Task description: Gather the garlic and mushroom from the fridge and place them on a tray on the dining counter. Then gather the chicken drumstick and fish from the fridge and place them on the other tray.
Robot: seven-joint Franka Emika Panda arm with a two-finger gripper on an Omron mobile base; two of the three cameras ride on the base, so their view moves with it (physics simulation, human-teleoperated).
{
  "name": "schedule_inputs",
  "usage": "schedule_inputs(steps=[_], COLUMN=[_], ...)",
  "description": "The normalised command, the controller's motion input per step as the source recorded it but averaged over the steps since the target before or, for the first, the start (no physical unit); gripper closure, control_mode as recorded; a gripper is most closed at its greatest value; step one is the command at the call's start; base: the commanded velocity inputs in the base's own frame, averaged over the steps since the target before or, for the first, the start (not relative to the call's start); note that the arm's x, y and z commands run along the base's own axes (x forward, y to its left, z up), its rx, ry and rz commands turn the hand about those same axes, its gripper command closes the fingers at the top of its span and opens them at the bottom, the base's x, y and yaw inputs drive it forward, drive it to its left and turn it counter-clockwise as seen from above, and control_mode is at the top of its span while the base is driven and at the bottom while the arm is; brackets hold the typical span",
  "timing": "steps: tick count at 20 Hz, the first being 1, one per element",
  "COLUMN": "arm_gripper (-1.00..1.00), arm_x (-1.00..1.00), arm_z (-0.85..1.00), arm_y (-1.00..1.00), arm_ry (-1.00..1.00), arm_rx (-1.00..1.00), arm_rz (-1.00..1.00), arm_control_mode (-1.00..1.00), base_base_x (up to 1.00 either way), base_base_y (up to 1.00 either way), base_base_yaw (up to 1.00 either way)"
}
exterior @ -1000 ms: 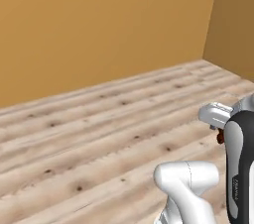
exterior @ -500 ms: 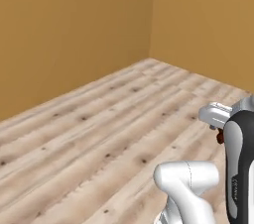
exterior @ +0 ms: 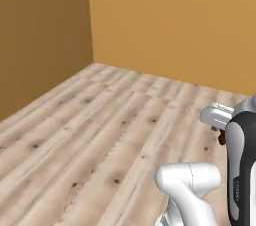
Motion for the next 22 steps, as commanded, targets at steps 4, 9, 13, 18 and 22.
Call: schedule_inputs(steps=[4,9,13,18,22], arm_gripper=[1.0,1.0,1.0,1.0,1.0], arm_x=[0.0,0.0,0.0,0.0,0.0], arm_z=[0.0,0.0,0.0,0.0,0.0], arm_y=[0.0,0.0,0.0,0.0,0.0], arm_ry=[0.0,0.0,0.0,0.0,0.0], arm_rx=[0.0,0.0,0.0,0.0,0.0], arm_rz=[0.0,0.0,0.0,0.0,0.0], arm_control_mode=[1.0,1.0,1.0,1.0,1.0], base_base_x=[0.67,0.68,0.72,0.81,0.85], base_base_y=[0.0,-0.01,0.0,0.0,0.09], base_base_yaw=[-0.52,-0.52,-0.51,-0.5,-0.48])
